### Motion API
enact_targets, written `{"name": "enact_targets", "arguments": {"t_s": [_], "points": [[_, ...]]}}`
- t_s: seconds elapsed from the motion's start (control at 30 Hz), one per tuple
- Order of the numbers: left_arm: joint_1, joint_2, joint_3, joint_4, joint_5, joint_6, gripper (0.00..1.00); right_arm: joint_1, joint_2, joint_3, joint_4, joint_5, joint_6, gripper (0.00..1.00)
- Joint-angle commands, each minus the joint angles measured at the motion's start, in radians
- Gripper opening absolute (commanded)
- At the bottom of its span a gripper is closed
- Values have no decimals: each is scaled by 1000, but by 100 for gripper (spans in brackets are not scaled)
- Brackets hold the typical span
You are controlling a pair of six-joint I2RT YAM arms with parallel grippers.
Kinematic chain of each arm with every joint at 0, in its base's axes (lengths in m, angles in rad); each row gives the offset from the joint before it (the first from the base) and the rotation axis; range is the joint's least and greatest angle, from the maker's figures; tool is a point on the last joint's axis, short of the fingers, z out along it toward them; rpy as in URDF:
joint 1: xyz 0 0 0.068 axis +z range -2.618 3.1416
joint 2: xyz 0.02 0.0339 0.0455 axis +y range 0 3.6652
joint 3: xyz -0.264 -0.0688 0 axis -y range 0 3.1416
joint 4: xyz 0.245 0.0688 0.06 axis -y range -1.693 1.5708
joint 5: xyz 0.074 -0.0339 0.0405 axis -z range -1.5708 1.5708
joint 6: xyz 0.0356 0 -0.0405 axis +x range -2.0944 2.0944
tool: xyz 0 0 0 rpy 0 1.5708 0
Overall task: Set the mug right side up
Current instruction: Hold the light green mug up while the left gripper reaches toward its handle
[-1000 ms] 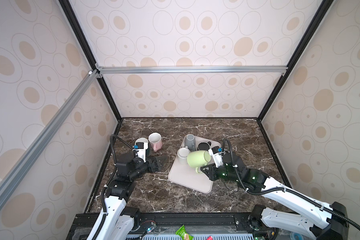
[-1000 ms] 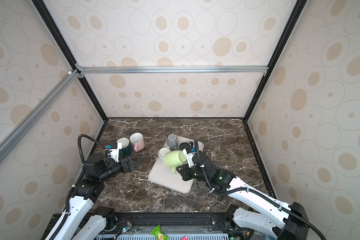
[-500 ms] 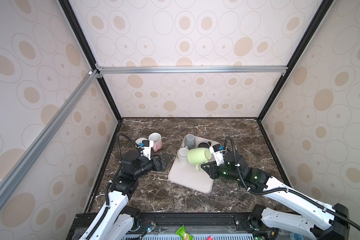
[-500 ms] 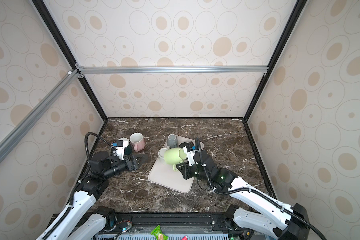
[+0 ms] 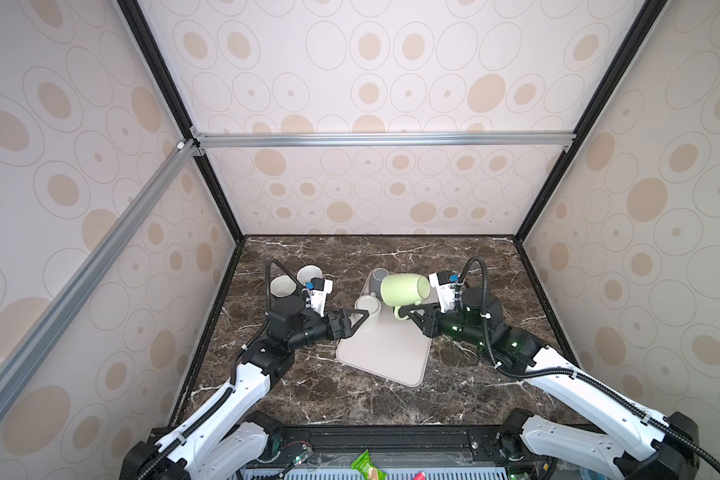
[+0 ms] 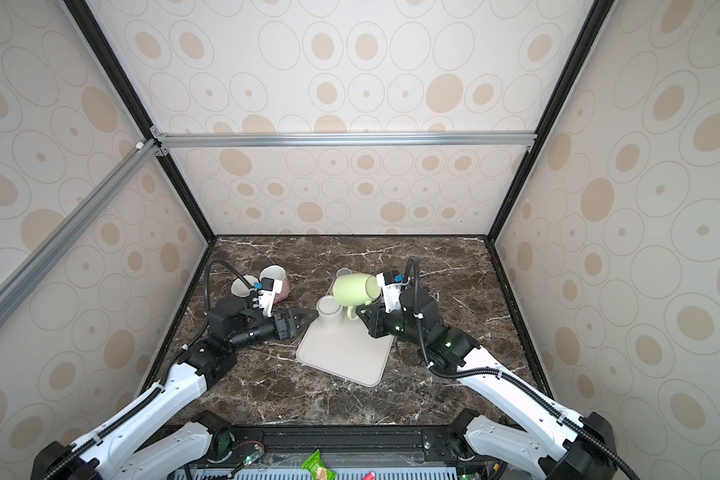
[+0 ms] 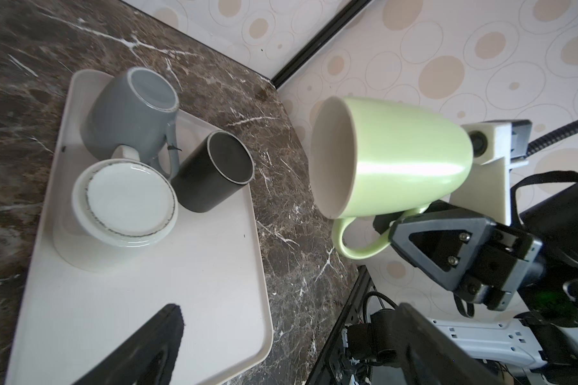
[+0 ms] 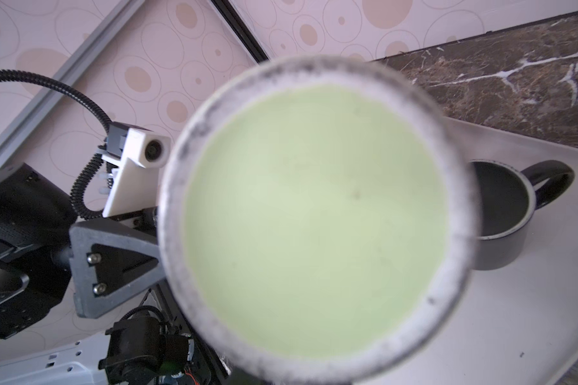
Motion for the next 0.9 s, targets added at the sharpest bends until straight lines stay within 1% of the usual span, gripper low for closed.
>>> {"name": "enact_targets", "arguments": {"t_s": [0.0,0.13,0.23,0.47,0.87], "points": [[-39,37,86,94,-10,-23,98,-21,-17,-13,171,-46,21,0],[-75,91,113,127,-35,-26,98,-42,-33,-55,214,-62,41,0],[-99,134,116,186,-38,-41,98,-54,-48,-85,253,-85,62,0],[-156,223,131,252,-31,-55,98,-68,-86,-113,260,-74,64,0],[-169,214,118,258,-57,-52,98,-89,-84,-129,263,-82,79,0]]}}
